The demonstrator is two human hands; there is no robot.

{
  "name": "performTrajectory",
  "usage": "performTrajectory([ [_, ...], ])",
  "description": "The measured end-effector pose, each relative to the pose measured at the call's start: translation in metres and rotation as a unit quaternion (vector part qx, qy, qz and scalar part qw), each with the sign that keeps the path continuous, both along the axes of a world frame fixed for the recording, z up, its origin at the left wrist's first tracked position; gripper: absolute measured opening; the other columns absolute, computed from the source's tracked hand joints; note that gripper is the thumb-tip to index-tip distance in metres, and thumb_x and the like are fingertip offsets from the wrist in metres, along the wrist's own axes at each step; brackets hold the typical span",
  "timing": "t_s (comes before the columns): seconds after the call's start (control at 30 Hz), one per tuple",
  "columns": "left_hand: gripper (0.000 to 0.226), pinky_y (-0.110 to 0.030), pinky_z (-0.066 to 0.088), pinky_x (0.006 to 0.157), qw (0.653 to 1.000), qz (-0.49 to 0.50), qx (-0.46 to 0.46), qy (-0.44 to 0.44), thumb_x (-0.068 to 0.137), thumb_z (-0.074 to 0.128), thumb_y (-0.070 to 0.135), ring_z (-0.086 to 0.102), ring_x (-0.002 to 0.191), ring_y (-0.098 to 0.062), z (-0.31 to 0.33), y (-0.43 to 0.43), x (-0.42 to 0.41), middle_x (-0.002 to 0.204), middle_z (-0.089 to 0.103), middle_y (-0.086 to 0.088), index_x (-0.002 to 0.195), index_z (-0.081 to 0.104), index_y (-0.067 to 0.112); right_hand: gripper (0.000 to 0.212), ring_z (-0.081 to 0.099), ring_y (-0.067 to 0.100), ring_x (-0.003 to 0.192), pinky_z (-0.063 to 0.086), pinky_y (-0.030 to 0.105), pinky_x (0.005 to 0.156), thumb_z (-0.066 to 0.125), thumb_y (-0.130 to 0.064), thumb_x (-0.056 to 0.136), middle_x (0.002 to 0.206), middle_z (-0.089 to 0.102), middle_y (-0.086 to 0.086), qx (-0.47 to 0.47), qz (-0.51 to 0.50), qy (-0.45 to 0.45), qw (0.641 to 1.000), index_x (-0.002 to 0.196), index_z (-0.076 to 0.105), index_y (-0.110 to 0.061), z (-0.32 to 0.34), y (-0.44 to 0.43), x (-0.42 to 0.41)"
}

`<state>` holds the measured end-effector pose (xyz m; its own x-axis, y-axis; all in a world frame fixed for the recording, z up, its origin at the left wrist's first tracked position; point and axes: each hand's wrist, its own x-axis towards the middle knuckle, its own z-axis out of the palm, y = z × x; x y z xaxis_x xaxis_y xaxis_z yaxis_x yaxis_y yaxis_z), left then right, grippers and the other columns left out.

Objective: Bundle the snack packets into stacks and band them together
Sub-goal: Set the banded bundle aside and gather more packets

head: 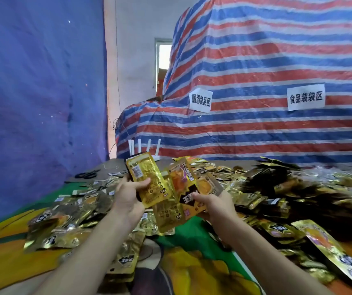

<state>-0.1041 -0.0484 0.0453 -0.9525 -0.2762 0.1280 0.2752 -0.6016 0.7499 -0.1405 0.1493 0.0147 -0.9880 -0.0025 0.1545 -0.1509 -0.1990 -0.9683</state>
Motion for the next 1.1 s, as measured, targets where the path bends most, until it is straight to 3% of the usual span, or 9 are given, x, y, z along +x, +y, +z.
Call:
performTrajectory([
  [0.23,0.063,-0.059,0.057,0.082,0.995,-0.014,-0.09,0.029,0.08,0.052,-0.024,0.07,0.099,-0.04,-0.038,0.037,0.002,0.11,0.071,-0.024,0.133,0.051,0.009,0.043,0.073,0.031,0.097,0.057,0.056,0.088,0.073,0.007,0.072,0.095,0.077,0.009,0.051,0.042,0.01,0.998,0.109,0.067,-0.015,-0.023,0.01,0.017],
  [0.43,0.078,-0.056,0.058,0.087,0.95,-0.021,-0.31,0.029,0.066,0.055,-0.028,0.07,0.103,-0.03,-0.054,0.048,0.006,0.104,0.075,-0.009,0.122,0.062,0.026,0.045,0.072,0.026,0.096,0.059,0.046,0.08,0.063,0.016,0.075,0.092,0.077,0.005,0.069,0.013,0.042,0.997,0.104,0.066,-0.018,-0.029,0.008,0.02],
  [0.6,0.103,-0.039,0.057,0.08,0.942,0.106,-0.317,-0.027,0.059,0.07,-0.024,0.053,0.112,-0.017,-0.062,0.061,0.009,0.124,0.05,0.004,0.133,0.044,0.043,0.043,0.07,0.031,0.095,0.056,0.038,0.068,0.058,0.017,0.074,0.097,0.074,0.014,0.028,-0.008,0.039,0.999,0.108,0.064,-0.008,-0.031,0.009,0.019],
  [0.67,0.098,-0.046,0.054,0.087,0.951,0.106,-0.272,-0.103,0.059,0.074,-0.02,0.053,0.114,-0.024,-0.064,0.065,0.011,0.126,0.051,-0.005,0.14,0.04,0.023,0.044,0.07,0.031,0.094,0.055,0.037,0.065,0.056,0.018,0.075,0.097,0.073,0.015,0.011,-0.011,0.041,0.999,0.107,0.064,-0.01,-0.03,0.01,0.019],
  [0.77,0.058,-0.04,0.057,0.068,0.959,-0.005,-0.196,-0.202,0.059,0.071,-0.019,0.068,0.094,-0.031,-0.065,0.062,0.012,0.103,0.074,-0.019,0.114,0.064,-0.001,0.042,0.07,0.033,0.096,0.058,0.044,0.069,0.054,0.018,0.073,0.094,0.074,0.015,0.01,0.003,0.054,0.998,0.105,0.066,-0.007,-0.03,0.012,0.018],
  [0.87,0.058,-0.05,0.061,0.078,0.956,-0.047,-0.206,-0.205,0.062,0.073,-0.015,0.07,0.096,-0.034,-0.068,0.06,0.008,0.1,0.075,-0.018,0.116,0.062,0.005,0.039,0.069,0.034,0.094,0.062,0.046,0.076,0.059,-0.003,0.062,0.097,0.072,0.02,0.049,0.013,0.09,0.995,0.101,0.066,-0.005,-0.029,0.011,0.02],
  [0.93,0.053,-0.054,0.057,0.089,0.949,-0.001,-0.258,-0.183,0.065,0.074,-0.009,0.066,0.101,-0.034,-0.066,0.063,0.009,0.106,0.072,-0.015,0.112,0.06,0.012,0.034,0.066,0.026,0.084,0.059,0.033,0.065,0.055,-0.016,0.058,0.087,0.068,0.011,0.09,-0.007,0.131,0.987,0.091,0.063,-0.011,-0.028,0.011,0.023],
  [1.03,0.042,-0.054,0.056,0.09,0.938,0.065,-0.316,-0.126,0.072,0.07,-0.007,0.066,0.097,-0.03,-0.059,0.068,0.016,0.1,0.071,-0.01,0.103,0.059,0.021,0.019,0.055,0.02,0.077,0.051,0.038,0.066,0.049,-0.022,0.066,0.08,0.058,0.003,0.117,-0.024,0.184,0.976,0.085,0.054,-0.018,-0.028,0.009,0.025],
  [1.1,0.053,-0.054,0.053,0.094,0.916,0.078,-0.383,-0.091,0.074,0.069,0.011,0.065,0.101,-0.029,-0.056,0.072,0.022,0.102,0.07,-0.005,0.123,0.051,0.021,0.016,0.058,0.021,0.078,0.054,0.04,0.068,0.049,-0.025,0.073,0.08,0.06,0.001,0.08,-0.017,0.19,0.978,0.086,0.056,-0.02,-0.028,0.004,0.026],
])
